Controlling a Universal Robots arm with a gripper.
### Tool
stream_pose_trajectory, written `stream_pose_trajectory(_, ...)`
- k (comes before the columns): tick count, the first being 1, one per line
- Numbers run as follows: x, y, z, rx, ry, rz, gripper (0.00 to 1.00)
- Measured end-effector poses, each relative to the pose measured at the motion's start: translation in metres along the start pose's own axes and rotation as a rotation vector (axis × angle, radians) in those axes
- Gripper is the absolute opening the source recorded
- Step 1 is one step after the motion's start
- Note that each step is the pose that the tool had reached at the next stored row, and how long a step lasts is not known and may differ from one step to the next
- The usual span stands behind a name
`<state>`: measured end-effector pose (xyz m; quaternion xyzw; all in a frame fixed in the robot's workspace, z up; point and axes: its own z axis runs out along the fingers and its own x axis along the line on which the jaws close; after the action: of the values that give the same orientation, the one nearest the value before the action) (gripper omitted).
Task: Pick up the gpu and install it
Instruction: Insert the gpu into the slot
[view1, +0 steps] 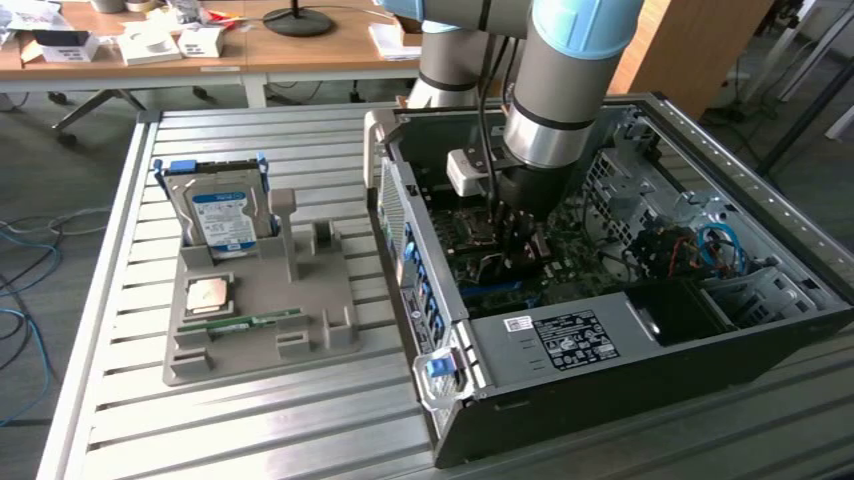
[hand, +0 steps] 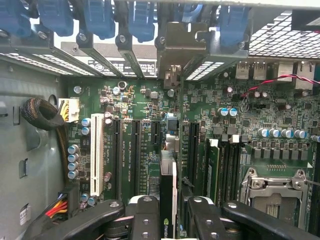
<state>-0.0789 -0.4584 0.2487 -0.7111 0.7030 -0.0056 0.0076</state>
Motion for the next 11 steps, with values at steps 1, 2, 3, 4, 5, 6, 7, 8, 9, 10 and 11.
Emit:
stream_pose_trajectory(1,0.0001,0.0000,0.0001,0.0000,0.0001,0.000,0.26)
stream_pose_trajectory(2,0.0001,0.0000,0.0002,0.0000,0.0002,0.000,0.26)
stream_pose_trajectory(3,0.0001,0.0000,0.0002,0.0000,0.0002,0.000,0.26)
stream_pose_trajectory(4,0.0000,0.0000,0.0003,0.0000,0.0002,0.000,0.26)
stream_pose_trajectory(5,0.0000,0.0000,0.0003,0.0001,0.0001,0.000,0.26)
stream_pose_trajectory(6,0.0000,0.0000,0.0003,0.0001,0.0001,0.000,0.26)
stream_pose_trajectory(7,0.0000,0.0000,0.0003,0.0001,0.0001,0.000,0.26)
stream_pose_trajectory(8,0.0000,0.0000,0.0004,0.0002,-0.0002,0.000,0.26)
stream_pose_trajectory(9,0.0000,0.0000,0.0004,0.0002,-0.0017,0.000,0.26)
stream_pose_trajectory(10,0.0000,0.0000,0.0005,0.0003,-0.0045,0.000,0.26)
stream_pose_trajectory(11,0.0000,0.0000,0.0004,0.0003,-0.0062,0.000,0.26)
